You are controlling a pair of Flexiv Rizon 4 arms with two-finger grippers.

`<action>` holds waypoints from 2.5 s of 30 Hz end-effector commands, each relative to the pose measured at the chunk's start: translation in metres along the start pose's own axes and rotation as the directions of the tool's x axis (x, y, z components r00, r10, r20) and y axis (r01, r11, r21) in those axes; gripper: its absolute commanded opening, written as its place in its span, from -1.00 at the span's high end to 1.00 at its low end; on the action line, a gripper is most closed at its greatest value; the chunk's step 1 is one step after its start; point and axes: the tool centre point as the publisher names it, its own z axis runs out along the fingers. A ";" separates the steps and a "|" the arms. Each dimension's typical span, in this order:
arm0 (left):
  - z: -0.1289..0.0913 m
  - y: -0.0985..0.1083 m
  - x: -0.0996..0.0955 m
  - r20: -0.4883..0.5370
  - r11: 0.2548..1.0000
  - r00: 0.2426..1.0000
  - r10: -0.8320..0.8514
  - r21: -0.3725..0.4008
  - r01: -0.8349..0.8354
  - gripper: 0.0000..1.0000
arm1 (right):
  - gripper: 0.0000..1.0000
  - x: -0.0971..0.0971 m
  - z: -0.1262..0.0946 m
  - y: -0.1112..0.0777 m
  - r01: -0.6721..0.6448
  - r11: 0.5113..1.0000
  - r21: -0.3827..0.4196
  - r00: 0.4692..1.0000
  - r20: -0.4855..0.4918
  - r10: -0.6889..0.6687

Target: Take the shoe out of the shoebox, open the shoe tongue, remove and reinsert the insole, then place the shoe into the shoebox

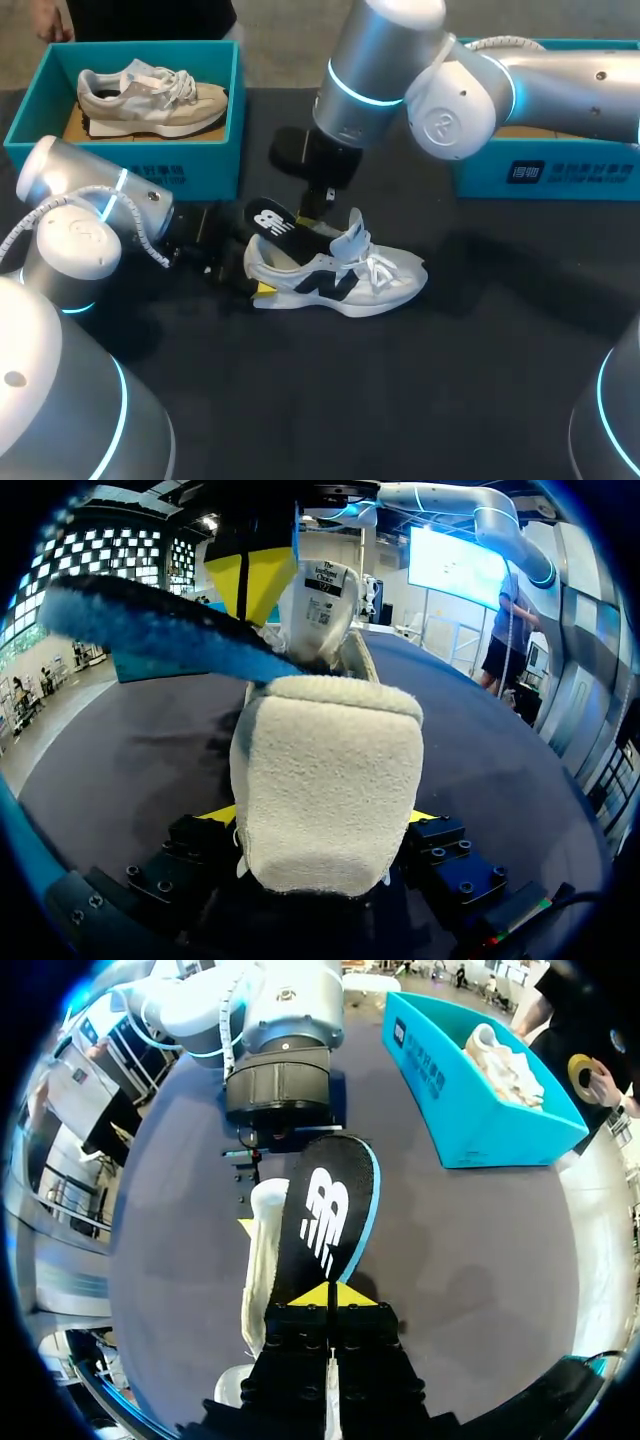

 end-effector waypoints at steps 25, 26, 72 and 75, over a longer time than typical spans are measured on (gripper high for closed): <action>0.005 0.004 0.000 -0.001 1.000 1.000 0.000 -0.004 0.000 1.00 | 1.00 0.012 -0.062 0.000 0.002 0.999 0.052 0.994 0.106 -0.007; 0.005 0.004 0.000 -0.001 1.000 1.000 0.000 -0.004 0.000 1.00 | 1.00 0.012 -0.064 -0.001 -0.002 0.998 0.056 0.994 0.111 -0.004; 0.005 0.004 0.000 -0.001 1.000 1.000 0.000 -0.004 0.000 1.00 | -0.09 0.008 -0.053 -0.003 -0.008 0.998 -0.068 0.999 0.044 0.011; 0.005 0.004 0.000 -0.001 1.000 1.000 0.000 -0.004 0.000 1.00 | -0.07 0.005 -0.044 -0.002 -0.015 0.995 -0.096 1.000 0.001 0.016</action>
